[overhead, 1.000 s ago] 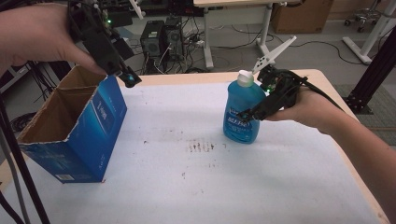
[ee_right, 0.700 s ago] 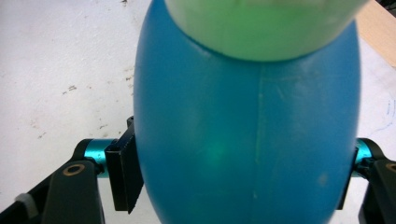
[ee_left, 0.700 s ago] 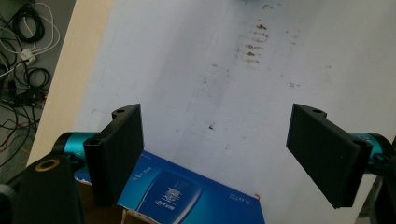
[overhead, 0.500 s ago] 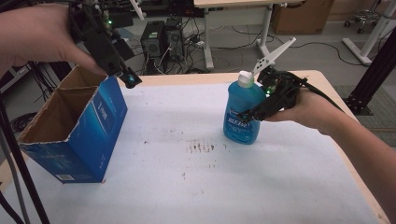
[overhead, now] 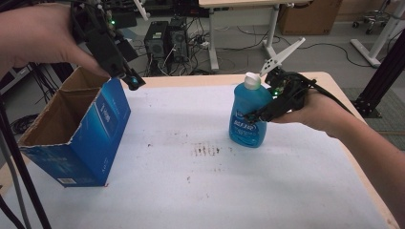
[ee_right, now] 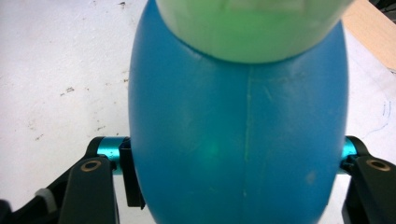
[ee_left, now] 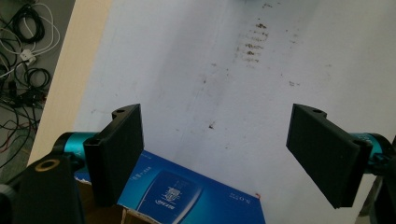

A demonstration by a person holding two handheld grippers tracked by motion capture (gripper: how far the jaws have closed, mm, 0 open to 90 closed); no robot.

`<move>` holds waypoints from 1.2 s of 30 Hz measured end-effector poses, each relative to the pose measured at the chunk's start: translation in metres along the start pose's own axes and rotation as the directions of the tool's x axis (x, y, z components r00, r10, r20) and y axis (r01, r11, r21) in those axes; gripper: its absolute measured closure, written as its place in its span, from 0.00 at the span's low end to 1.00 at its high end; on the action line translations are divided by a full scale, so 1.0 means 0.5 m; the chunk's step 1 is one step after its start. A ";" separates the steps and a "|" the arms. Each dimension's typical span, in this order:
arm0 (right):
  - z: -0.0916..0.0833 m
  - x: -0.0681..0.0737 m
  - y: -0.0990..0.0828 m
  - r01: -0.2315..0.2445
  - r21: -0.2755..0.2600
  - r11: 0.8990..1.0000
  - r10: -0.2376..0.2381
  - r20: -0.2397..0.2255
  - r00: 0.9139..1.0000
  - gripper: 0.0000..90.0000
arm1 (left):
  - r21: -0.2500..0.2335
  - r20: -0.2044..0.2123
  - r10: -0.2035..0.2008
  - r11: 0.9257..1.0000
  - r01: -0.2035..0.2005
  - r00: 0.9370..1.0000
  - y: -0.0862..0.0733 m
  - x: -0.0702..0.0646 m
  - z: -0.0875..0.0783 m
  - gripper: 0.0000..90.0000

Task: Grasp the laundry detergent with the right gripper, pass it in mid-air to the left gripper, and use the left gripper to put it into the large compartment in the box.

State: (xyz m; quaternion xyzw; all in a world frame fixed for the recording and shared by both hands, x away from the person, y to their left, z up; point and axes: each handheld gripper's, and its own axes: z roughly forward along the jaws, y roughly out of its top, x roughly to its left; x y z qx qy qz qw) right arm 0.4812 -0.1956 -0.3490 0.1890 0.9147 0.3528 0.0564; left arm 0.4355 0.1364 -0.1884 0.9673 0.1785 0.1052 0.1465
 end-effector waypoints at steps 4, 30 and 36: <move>0.000 0.000 -0.001 0.000 0.003 1.000 0.000 0.001 1.000 0.38 | 0.006 0.002 0.000 1.000 0.000 1.000 -0.001 0.000 0.000 0.21; 0.002 0.001 -0.005 0.005 -0.021 1.000 -0.005 0.006 1.000 0.49 | 0.006 0.004 0.005 1.000 -0.005 1.000 -0.004 0.002 -0.001 0.21; -0.001 0.009 -0.003 0.037 -0.034 0.999 -0.037 0.016 0.999 0.49 | 0.001 0.005 0.004 1.000 -0.004 1.000 -0.003 0.000 -0.002 0.21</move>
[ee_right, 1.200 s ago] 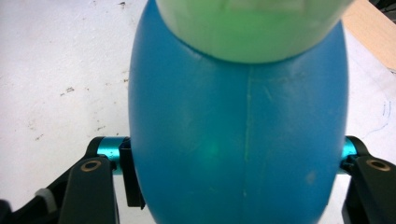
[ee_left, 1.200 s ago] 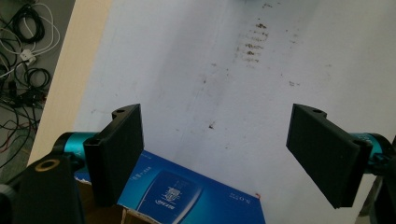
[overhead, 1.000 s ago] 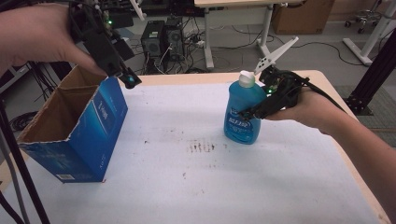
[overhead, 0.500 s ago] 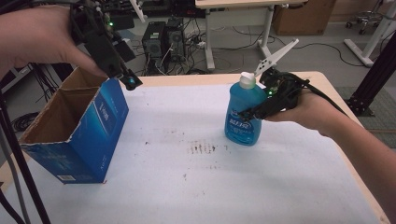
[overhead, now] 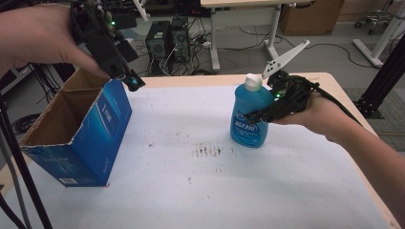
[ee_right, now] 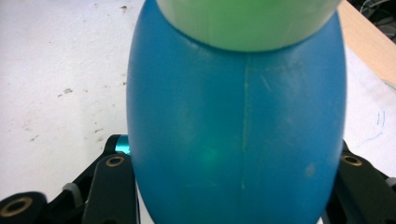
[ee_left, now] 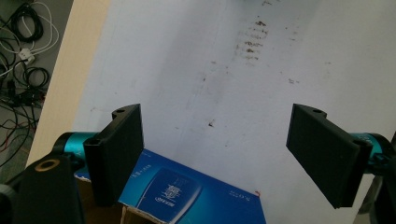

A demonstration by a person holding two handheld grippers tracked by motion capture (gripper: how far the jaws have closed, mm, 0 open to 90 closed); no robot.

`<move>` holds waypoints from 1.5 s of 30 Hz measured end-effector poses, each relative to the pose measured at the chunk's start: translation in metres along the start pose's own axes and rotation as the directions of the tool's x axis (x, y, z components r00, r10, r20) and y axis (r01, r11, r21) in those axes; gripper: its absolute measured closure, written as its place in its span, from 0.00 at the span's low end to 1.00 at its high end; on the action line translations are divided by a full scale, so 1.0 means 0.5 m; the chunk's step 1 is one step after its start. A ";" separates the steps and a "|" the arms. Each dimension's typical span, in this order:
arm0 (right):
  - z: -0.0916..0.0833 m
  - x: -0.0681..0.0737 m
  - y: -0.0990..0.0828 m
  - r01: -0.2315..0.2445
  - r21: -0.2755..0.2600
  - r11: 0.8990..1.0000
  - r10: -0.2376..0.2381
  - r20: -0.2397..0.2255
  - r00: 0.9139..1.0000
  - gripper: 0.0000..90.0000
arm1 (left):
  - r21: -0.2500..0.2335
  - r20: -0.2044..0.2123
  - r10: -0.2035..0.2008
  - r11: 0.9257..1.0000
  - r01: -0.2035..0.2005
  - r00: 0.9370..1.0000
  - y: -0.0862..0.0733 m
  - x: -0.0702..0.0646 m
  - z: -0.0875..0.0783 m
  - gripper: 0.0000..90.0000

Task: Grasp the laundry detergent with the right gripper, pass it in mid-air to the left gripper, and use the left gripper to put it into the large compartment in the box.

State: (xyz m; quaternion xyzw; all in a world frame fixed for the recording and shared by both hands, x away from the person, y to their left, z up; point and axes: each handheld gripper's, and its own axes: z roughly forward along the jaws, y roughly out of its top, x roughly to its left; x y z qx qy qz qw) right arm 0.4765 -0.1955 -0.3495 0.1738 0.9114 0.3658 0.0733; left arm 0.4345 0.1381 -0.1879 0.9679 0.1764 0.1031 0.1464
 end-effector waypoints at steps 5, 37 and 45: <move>-0.022 0.006 0.012 0.022 -0.042 0.999 -0.024 -0.042 0.999 0.49 | -0.011 0.008 0.012 1.000 -0.012 1.000 0.002 -0.003 -0.003 0.21; -0.091 0.120 0.198 0.279 -0.073 0.957 -0.288 -0.277 0.917 0.49 | -0.123 0.113 0.156 0.982 -0.142 0.981 0.077 -0.050 -0.044 0.21; -0.076 0.139 0.214 0.305 -0.060 0.950 -0.309 -0.304 0.901 0.49 | -0.117 0.149 0.210 0.974 -0.194 0.966 0.108 -0.072 -0.034 0.21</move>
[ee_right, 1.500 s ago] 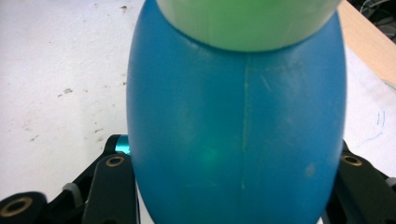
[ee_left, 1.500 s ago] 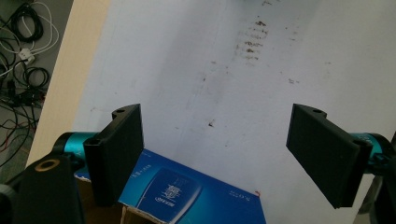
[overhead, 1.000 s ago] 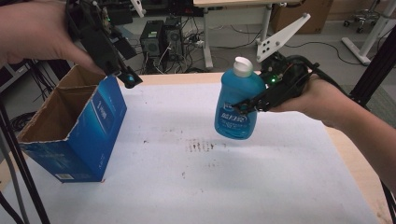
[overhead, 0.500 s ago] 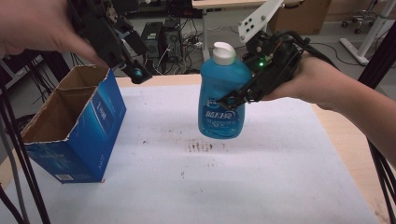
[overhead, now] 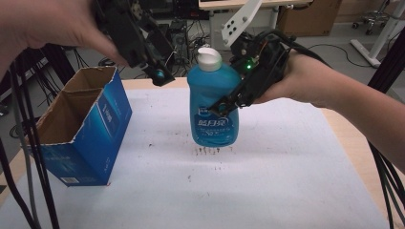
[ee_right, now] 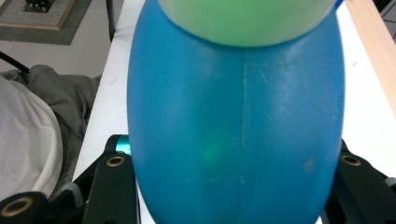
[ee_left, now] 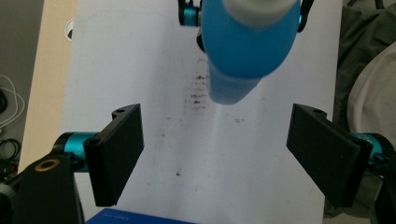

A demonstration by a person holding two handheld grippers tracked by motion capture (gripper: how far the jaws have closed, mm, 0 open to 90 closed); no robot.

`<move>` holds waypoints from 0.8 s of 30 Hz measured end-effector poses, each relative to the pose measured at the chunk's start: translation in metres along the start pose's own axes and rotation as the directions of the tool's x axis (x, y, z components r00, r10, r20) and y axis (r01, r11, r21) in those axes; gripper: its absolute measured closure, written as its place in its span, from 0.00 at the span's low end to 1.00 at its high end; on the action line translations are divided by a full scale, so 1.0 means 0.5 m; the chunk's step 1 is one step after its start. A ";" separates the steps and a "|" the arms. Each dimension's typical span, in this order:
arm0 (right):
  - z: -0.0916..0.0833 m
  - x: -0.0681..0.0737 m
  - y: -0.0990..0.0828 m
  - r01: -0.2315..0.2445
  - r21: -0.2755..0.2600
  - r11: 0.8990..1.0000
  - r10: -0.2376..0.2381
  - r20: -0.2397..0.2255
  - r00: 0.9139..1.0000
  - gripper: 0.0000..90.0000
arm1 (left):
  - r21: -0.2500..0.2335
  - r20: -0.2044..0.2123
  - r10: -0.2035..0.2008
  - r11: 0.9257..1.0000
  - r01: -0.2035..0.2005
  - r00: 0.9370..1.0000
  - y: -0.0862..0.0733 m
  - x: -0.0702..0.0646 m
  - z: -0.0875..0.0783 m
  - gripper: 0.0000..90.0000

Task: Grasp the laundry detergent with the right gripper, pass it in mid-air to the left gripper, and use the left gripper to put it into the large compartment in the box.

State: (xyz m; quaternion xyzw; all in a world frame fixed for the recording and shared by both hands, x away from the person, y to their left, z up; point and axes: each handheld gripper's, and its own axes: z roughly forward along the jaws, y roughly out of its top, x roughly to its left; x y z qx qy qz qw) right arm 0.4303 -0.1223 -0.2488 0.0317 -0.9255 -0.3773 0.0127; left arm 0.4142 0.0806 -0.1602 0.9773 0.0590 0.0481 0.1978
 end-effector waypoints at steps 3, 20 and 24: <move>0.007 0.001 0.007 0.013 0.000 1.000 -0.013 -0.008 1.000 0.49 | 0.014 0.015 0.028 1.000 -0.028 1.000 0.014 -0.004 0.012 0.21; 0.016 0.006 0.022 0.023 0.005 1.000 -0.023 -0.015 1.000 0.49 | 0.035 0.026 0.096 0.995 -0.097 0.995 0.062 -0.028 0.058 0.21; 0.016 0.006 0.022 0.025 0.004 1.000 -0.025 -0.010 1.000 0.49 | 0.030 0.026 0.095 0.995 -0.095 0.995 0.067 -0.029 0.063 0.21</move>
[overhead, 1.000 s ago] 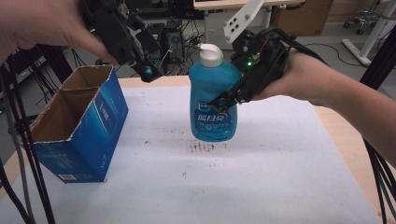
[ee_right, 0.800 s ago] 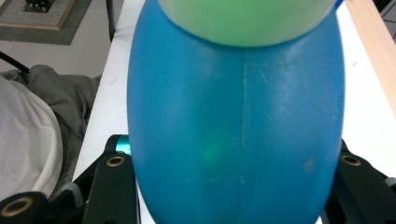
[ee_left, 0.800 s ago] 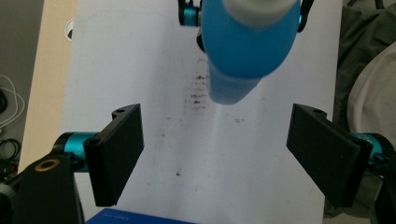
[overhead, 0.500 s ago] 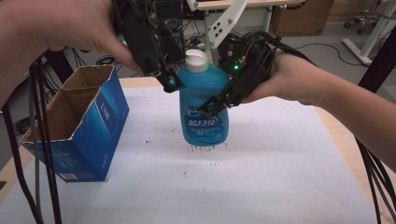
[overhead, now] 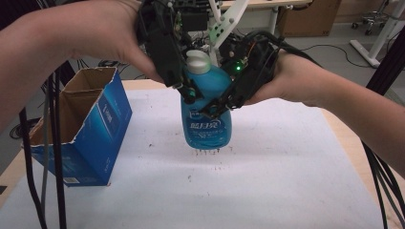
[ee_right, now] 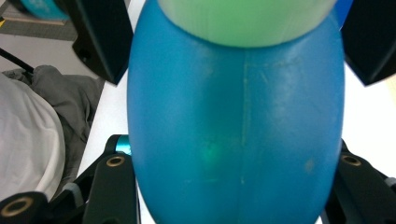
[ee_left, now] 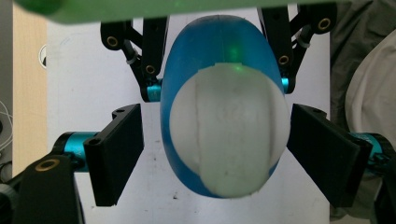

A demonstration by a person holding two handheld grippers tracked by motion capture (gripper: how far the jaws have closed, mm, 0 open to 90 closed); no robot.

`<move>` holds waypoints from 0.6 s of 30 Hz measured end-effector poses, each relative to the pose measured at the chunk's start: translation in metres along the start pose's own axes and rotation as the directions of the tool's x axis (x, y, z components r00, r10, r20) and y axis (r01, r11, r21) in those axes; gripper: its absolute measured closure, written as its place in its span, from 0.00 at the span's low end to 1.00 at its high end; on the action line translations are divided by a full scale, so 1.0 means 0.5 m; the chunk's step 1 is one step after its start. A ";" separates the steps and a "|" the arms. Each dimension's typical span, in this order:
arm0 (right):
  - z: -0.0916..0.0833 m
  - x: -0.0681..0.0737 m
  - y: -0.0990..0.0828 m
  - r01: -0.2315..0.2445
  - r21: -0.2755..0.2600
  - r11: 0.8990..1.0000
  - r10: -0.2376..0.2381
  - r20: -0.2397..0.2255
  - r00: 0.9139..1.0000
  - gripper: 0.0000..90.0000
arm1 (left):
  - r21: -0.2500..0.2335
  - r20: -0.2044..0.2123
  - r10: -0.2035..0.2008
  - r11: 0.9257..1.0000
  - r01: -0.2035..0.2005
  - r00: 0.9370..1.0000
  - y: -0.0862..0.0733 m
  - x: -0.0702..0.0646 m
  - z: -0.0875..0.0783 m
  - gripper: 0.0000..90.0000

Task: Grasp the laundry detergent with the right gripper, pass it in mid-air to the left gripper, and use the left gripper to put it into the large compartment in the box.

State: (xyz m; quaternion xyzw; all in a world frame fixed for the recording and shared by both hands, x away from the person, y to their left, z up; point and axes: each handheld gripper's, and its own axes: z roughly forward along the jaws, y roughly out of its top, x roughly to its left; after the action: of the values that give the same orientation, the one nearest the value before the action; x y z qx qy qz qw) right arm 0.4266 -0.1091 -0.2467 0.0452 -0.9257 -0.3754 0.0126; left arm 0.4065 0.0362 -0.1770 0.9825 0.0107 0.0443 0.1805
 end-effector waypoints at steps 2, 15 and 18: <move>-0.002 0.000 0.000 -0.007 -0.003 1.000 0.007 -0.004 1.000 0.49 | -0.007 0.002 -0.003 1.000 0.003 1.000 0.002 0.000 0.000 0.21; -0.007 0.000 -0.001 -0.006 -0.008 1.000 0.006 0.001 1.000 0.49 | -0.026 0.004 -0.010 1.000 0.010 1.000 0.002 0.002 -0.001 0.29; -0.006 0.000 0.000 -0.007 -0.008 1.000 0.007 0.000 1.000 0.49 | -0.024 -0.002 -0.007 1.000 0.007 1.000 0.002 0.001 -0.001 0.29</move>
State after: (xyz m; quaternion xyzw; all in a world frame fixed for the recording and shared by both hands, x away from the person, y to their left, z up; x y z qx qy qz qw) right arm 0.4267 -0.1114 -0.2446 0.0417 -0.9243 -0.3790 0.0142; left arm 0.4070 0.0355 -0.1763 0.9802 0.0136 0.0450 0.1925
